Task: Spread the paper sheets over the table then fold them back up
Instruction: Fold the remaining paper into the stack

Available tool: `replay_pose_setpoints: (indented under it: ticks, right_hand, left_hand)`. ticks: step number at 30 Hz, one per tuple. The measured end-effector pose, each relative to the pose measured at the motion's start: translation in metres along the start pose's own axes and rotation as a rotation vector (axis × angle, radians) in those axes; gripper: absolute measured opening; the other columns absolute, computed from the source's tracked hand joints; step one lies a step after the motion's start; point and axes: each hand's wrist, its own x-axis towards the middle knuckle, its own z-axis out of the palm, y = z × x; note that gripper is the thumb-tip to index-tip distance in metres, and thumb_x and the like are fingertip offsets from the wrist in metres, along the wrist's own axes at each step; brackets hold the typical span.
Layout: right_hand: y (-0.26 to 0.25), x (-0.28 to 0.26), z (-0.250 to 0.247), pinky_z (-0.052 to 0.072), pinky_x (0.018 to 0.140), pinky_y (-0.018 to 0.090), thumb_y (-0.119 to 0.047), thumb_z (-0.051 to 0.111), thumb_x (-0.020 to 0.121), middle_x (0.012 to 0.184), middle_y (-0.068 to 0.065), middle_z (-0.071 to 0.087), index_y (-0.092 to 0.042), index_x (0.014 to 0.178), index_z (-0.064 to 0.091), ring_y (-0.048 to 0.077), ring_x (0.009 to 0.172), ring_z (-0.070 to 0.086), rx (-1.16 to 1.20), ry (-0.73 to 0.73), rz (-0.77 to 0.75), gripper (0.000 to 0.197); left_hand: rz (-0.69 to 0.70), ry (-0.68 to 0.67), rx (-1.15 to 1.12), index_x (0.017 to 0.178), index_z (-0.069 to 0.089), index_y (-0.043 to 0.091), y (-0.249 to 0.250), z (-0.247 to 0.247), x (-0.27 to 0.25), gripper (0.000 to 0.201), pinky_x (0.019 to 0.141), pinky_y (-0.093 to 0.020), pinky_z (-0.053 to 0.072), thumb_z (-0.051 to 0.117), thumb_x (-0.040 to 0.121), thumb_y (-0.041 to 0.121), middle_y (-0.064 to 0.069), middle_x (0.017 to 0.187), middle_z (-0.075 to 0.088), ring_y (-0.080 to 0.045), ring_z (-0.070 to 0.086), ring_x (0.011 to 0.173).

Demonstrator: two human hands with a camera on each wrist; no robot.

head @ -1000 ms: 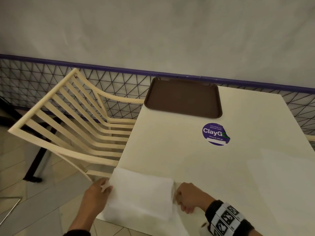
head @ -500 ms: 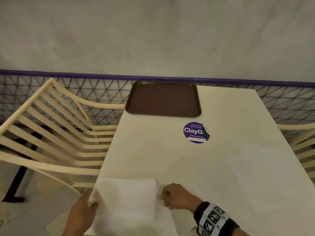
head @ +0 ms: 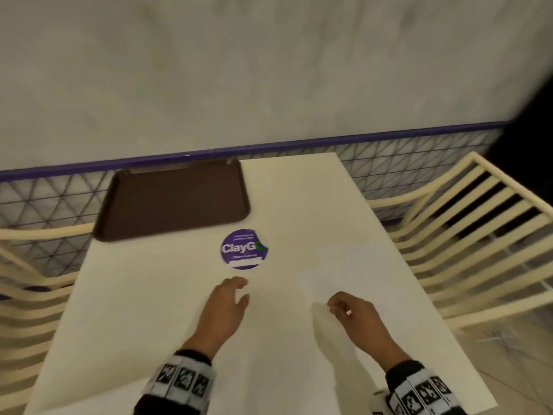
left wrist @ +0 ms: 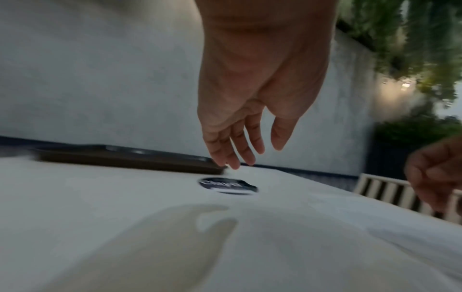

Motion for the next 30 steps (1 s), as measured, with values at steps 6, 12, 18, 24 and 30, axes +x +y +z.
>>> replay_pose_setpoints:
  ticks: [6, 12, 18, 24, 30]
  right_hand:
    - [0.060, 0.001, -0.038, 0.030, 0.087, 0.013, -0.015, 0.052, 0.093, 0.111, -0.009, 0.059, -0.024, 0.110, 0.060, 0.010, 0.108, 0.050, -0.115, 0.115, 0.090, 0.021]
    - [0.089, 0.003, -0.049, 0.023, 0.103, 0.015, -0.025, 0.054, 0.092, 0.140, -0.008, 0.042, -0.025, 0.133, 0.045, 0.012, 0.132, 0.035, -0.272, 0.044, 0.091, 0.042]
    - [0.072, 0.016, -0.047, 0.017, 0.114, 0.030, -0.034, 0.051, 0.093, 0.154, -0.007, 0.019, -0.030, 0.145, 0.021, 0.014, 0.142, 0.015, -0.394, -0.036, -0.014, 0.061]
    - [0.013, 0.051, -0.043, -0.002, 0.117, 0.036, -0.018, 0.058, 0.087, 0.157, -0.010, 0.003, -0.027, 0.148, 0.005, 0.009, 0.143, -0.013, -0.536, -0.060, -0.458, 0.081]
    - [-0.057, 0.067, -0.059, 0.021, 0.111, 0.033, -0.021, 0.060, 0.087, 0.106, 0.001, 0.063, -0.016, 0.112, 0.059, 0.018, 0.108, 0.050, -0.414, -0.218, -0.630, 0.025]
  left_hand:
    - [0.032, -0.254, 0.213, 0.131, 0.044, 0.010, 0.056, 0.096, 0.069, 0.044, 0.101, -0.031, 0.035, 0.053, 0.093, 0.029, -0.010, 0.129, 0.047, -0.025, 0.045, 0.120]
    - [-0.073, -0.327, 0.472, 0.118, 0.052, 0.010, 0.076, 0.127, 0.090, 0.044, 0.098, -0.032, 0.037, 0.064, 0.084, 0.036, -0.011, 0.125, 0.039, -0.029, 0.039, 0.117]
    - [0.038, -0.341, 0.201, 0.080, 0.049, 0.024, 0.087, 0.115, 0.076, 0.015, 0.085, -0.032, 0.045, 0.058, 0.086, 0.013, -0.006, 0.098, 0.060, -0.025, 0.057, 0.096]
    - [0.293, -0.305, 0.161, 0.127, 0.039, 0.022, 0.114, 0.072, 0.041, 0.039, 0.090, -0.028, 0.044, 0.049, 0.091, 0.012, 0.003, 0.114, 0.054, -0.015, 0.053, 0.105]
    - [0.240, -0.076, -0.033, 0.109, 0.037, 0.050, 0.115, 0.005, 0.014, 0.051, 0.079, -0.005, 0.043, 0.066, 0.083, 0.017, 0.017, 0.100, 0.057, 0.006, 0.054, 0.093]
